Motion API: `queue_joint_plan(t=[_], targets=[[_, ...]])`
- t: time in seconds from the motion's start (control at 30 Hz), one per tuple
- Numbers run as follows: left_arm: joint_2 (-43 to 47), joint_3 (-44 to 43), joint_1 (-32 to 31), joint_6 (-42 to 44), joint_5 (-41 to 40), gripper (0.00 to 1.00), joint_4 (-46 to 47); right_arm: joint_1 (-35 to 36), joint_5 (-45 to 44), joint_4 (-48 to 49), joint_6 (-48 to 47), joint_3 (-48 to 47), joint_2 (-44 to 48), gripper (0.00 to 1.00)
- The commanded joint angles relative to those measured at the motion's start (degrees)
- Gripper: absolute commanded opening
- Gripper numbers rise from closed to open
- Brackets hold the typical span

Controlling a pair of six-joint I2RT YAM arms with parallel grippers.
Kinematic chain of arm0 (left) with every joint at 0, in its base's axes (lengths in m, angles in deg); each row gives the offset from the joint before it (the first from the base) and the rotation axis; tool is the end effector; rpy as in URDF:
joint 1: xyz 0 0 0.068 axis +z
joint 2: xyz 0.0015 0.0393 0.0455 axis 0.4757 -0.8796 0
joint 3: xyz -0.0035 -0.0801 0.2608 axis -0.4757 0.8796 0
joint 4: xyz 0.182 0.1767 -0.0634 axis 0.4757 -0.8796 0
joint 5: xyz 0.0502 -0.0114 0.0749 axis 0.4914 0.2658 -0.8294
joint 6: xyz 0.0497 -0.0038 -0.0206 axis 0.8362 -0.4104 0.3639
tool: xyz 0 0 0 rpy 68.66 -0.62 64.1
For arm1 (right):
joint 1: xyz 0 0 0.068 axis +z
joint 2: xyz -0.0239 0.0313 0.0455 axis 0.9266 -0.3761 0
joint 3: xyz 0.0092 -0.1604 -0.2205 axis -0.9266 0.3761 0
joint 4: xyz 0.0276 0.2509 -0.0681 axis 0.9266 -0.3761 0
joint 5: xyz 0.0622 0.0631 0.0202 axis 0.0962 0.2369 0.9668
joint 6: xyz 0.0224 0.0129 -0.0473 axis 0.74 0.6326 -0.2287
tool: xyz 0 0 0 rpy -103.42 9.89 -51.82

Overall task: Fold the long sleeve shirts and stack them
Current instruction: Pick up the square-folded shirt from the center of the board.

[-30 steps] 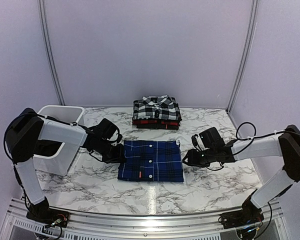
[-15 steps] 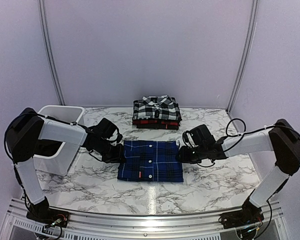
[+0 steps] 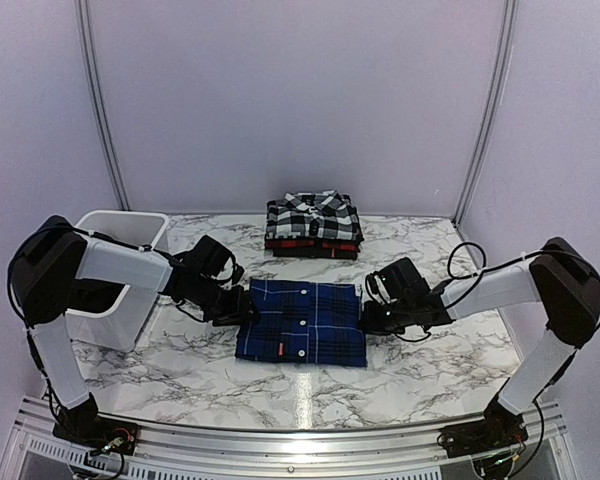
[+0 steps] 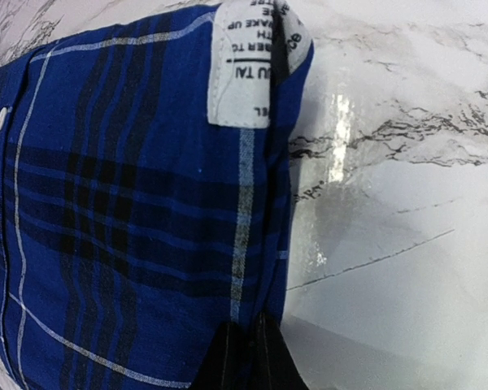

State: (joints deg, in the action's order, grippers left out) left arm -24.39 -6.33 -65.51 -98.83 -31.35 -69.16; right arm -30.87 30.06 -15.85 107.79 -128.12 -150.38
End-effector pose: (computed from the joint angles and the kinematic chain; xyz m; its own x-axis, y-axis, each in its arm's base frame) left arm 0.2862 -0.2302 0.1456 -0.9381 0.0216 -0.3458 0.2204 0.8073 -0.5474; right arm 0.2399 0.1837 0.1345 -0.8824 0.0461 -0.4682 -0.1555 0.9106 0.3828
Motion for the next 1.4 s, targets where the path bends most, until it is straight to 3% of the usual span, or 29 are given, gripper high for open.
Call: queue_joint_plan(t=[0.0, 0.13, 0.27, 0.33, 0.47, 0.67, 0.87, 1.37], targets=[[-2.43, 3.29, 0.17, -2.12, -0.35, 0.57, 1.51, -0.22, -1.01, 0.15, 0.02, 1.27, -1.19, 0.07], [-4.0, 3.36, -1.78, -5.04, -0.59, 0.44, 3.01, -0.24, -0.61, 0.8, 0.12, 1.83, -1.53, 0.07], [-4.77, 2.18, -4.58, -8.7, -2.24, 0.09, 3.69, 0.2, -0.04, 0.82, 0.35, 2.28, -2.0, 0.07], [-2.7, 2.6, -4.98, -10.12, -3.98, 0.0, 3.59, 0.49, 0.01, 0.82, 0.54, 2.46, -2.0, 0.06], [2.65, 3.18, -4.99, -10.19, -6.59, 0.0, 1.02, 1.55, 0.21, 0.81, 0.55, 2.54, -0.68, 0.09], [10.27, 2.42, -3.51, -6.21, -8.36, 0.0, -6.43, 5.51, 2.0, 1.7, 1.94, 0.54, -0.87, 0.23], [15.23, 0.43, -0.2, 0.28, -7.94, 0.0, -15.33, 10.16, 2.45, 4.94, 4.26, -4.22, -6.78, 0.16], [22.24, -8.59, 9.42, 11.93, -8.39, 0.0, -31.49, 15.23, 8.02, 14.1, 8.89, -16.63, -20.66, 0.15]])
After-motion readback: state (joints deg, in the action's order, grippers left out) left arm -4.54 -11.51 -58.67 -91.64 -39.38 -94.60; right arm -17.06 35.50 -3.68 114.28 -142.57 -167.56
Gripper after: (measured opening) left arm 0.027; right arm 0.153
